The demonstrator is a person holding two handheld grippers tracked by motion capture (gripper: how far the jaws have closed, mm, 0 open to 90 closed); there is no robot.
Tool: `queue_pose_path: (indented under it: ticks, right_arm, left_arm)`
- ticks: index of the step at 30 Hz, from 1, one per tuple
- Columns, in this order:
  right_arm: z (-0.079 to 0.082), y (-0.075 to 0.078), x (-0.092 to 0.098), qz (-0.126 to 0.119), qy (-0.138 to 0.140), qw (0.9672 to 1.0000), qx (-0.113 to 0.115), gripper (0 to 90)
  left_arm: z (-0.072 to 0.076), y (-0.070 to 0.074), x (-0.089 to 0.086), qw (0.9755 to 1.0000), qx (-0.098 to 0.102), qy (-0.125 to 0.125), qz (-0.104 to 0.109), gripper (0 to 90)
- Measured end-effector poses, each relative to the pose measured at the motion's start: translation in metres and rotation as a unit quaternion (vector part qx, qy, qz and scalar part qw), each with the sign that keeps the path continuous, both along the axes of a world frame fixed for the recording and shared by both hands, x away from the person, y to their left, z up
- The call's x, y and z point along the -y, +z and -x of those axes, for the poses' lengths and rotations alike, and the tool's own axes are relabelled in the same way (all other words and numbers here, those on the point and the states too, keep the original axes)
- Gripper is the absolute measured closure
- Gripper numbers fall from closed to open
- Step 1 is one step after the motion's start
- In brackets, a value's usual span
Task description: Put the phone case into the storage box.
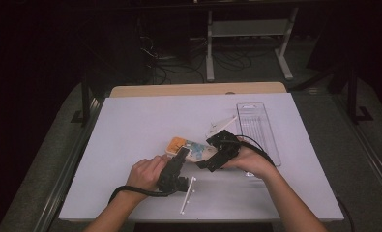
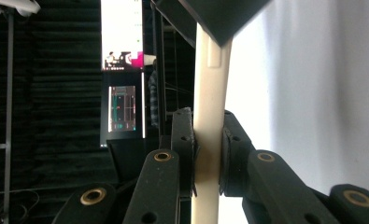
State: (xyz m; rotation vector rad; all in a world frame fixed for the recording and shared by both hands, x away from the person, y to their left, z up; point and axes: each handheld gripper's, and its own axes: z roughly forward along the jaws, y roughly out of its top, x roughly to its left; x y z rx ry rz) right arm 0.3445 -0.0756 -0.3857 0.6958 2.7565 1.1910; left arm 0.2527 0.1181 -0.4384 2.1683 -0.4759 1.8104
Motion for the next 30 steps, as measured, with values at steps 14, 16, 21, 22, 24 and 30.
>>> queue_pose_path:
  ticks: [14,16,21,22,24,30]
  right_arm:
    - [0.001,0.015,0.026,-0.052,-0.035,0.998,0.009,3.0]
    - [0.003,0.017,0.03,-0.055,-0.043,0.9975,0.009,3.0]
    - [0.003,0.016,0.041,-0.054,-0.052,0.997,0.018,3.3]
    - [0.004,0.015,0.043,-0.058,-0.056,0.9967,0.011,3.4]
    - [0.005,0.012,0.047,-0.055,-0.06,0.9966,0.01,3.4]
    - [0.011,0.004,0.059,-0.06,-0.057,0.9963,0.02,3.4]
  left_arm:
    - [-0.007,0.001,-0.01,0.9997,-0.003,0.023,-0.003,79.2]
    - [-0.009,0.001,-0.012,0.9997,-0.004,0.025,-0.004,79.2]
    - [-0.01,0.004,-0.017,0.9994,-0.005,0.035,-0.004,79.2]
    - [-0.01,0.005,-0.018,0.9993,-0.005,0.038,-0.004,79.2]
    - [-0.011,0.006,-0.02,0.9992,-0.003,0.041,-0.004,79.2]
    - [-0.013,0.007,-0.025,0.9988,-0.004,0.048,0.0,79.2]
